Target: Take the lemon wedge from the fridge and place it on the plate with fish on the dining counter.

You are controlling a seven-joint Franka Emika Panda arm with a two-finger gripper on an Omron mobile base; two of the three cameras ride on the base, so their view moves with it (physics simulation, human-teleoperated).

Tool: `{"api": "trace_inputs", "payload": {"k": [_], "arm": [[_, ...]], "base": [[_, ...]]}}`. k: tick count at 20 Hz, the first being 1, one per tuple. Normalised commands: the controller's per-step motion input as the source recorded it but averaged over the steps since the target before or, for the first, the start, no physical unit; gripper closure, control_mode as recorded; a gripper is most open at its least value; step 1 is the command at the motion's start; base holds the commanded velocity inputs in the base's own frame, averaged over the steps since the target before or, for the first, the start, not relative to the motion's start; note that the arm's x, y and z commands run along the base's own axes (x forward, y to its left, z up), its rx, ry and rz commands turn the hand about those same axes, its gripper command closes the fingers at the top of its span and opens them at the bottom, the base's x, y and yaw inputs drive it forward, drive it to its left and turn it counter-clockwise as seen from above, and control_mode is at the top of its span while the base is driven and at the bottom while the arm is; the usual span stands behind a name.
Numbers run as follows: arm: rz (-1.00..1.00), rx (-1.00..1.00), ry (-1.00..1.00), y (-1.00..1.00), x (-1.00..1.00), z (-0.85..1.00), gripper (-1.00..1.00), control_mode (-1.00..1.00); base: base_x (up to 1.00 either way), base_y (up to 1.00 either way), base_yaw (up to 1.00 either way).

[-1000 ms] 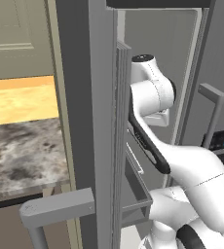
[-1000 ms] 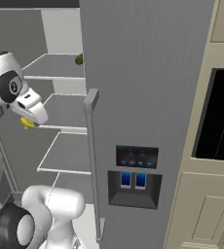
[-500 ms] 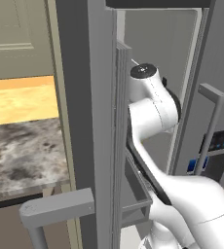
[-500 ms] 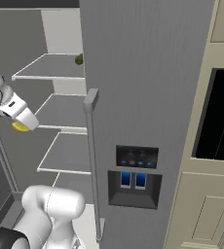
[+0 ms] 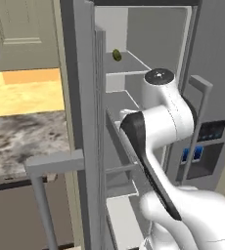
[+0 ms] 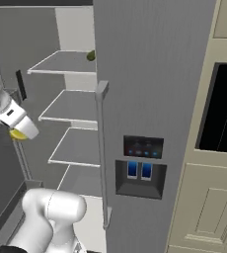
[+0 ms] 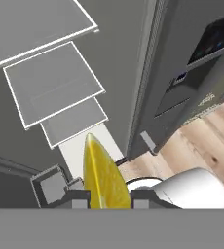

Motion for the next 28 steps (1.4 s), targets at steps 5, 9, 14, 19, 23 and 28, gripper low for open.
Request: {"api": "trace_inputs", "payload": {"k": [5,9,14,19,23,28], "arm": [[0.00,0.00,0.00,0.00,0.00,0.00,1.00,1.00],[0.00,0.00,0.00,0.00,0.00,0.00,1.00,1.00],[0.00,0.00,0.00,0.00,0.00,0.00,1.00,1.00],[0.00,0.00,0.00,0.00,0.00,0.00,1.00,1.00],[0.00,0.00,0.00,0.00,0.00,0.00,1.00,1.00],[0.00,0.00,0.00,0.00,0.00,0.00,1.00,1.00]], "base": [[-1.00,-0.28,0.62],[-1.00,-0.26,0.65],[-0.99,-0.23,0.67],[-0.70,-0.04,0.76],[-0.34,0.00,0.87],[-0.05,0.00,0.95]]}}
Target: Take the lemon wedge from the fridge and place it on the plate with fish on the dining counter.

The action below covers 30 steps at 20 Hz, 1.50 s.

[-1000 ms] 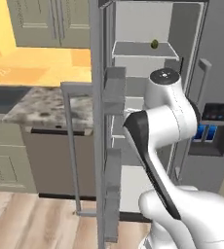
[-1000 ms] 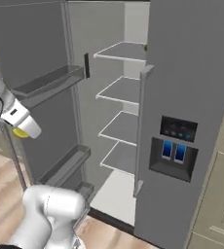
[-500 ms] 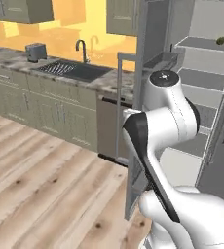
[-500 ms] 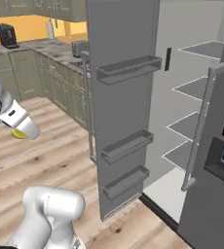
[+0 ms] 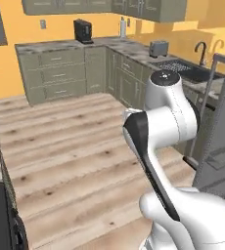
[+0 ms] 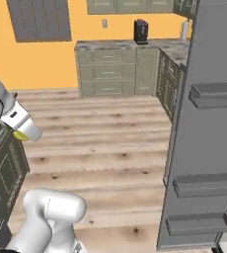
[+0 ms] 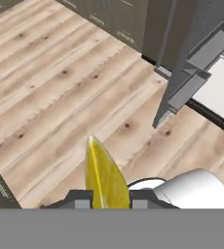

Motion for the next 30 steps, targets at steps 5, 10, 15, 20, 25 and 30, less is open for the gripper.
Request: {"api": "trace_inputs", "payload": {"k": [5,10,15,20,25,30], "arm": [[0.00,0.00,0.00,0.00,0.00,0.00,1.00,1.00],[0.00,0.00,0.00,0.00,0.00,0.00,1.00,1.00],[0.00,0.00,0.00,0.00,0.00,0.00,1.00,1.00],[0.00,0.00,0.00,0.00,0.00,0.00,1.00,1.00],[0.00,0.00,0.00,0.00,0.00,0.00,1.00,1.00],[0.00,0.00,0.00,0.00,0.00,0.00,1.00,1.00]], "base": [[-0.10,0.00,0.98],[-0.01,0.00,1.00],[0.00,0.00,1.00],[0.00,0.00,1.00],[-0.08,0.37,0.89],[0.09,1.00,0.23]]}}
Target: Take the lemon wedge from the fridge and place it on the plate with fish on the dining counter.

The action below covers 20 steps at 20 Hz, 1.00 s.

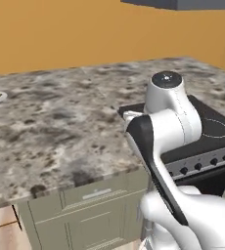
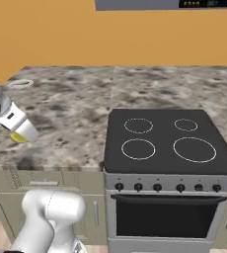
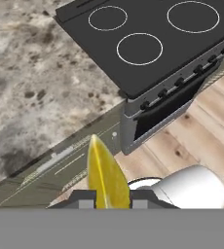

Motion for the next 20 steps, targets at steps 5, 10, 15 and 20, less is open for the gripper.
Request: {"api": "trace_inputs", "payload": {"k": [5,10,15,20], "arm": [[0.00,0.00,0.00,0.00,0.00,0.00,1.00,1.00],[0.00,0.00,0.00,0.00,0.00,0.00,1.00,1.00],[0.00,0.00,0.00,0.00,0.00,0.00,1.00,1.00],[0.00,0.00,0.00,0.00,0.00,0.00,1.00,1.00]], "base": [[0.43,1.00,0.03],[0.59,1.00,0.00],[0.69,1.00,0.00],[0.24,1.00,0.03]]}}
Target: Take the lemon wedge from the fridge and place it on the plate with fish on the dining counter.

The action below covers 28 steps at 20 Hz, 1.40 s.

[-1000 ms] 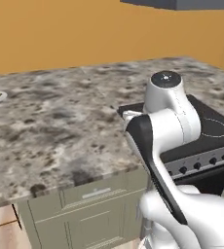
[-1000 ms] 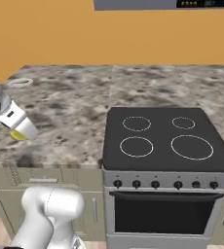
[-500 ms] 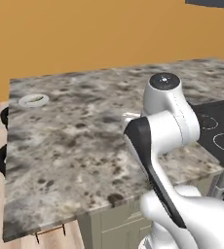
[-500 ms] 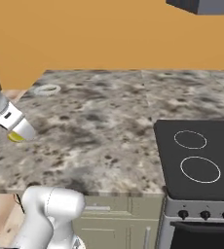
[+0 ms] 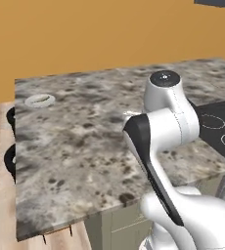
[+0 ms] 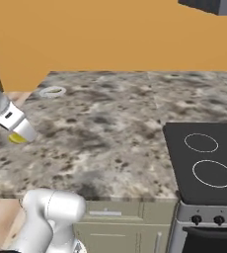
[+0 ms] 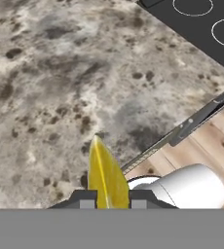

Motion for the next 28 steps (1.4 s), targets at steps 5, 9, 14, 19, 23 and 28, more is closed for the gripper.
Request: {"api": "trace_inputs", "payload": {"k": [5,9,14,19,23,28], "arm": [[0.00,0.00,0.00,0.00,0.00,0.00,1.00,1.00],[0.00,0.00,0.00,0.00,0.00,0.00,1.00,1.00],[0.00,0.00,0.00,0.00,0.00,0.00,1.00,1.00],[0.00,0.00,0.00,0.00,0.00,0.00,1.00,1.00],[0.00,0.00,0.00,0.00,0.00,0.00,1.00,1.00],[0.00,0.00,0.00,0.00,0.00,0.00,1.00,1.00]], "base": [[-0.28,1.00,0.36],[-0.32,1.00,0.55],[0.04,1.00,0.36],[0.51,1.00,0.10],[1.00,0.92,-0.07],[1.00,0.58,-0.49]]}}
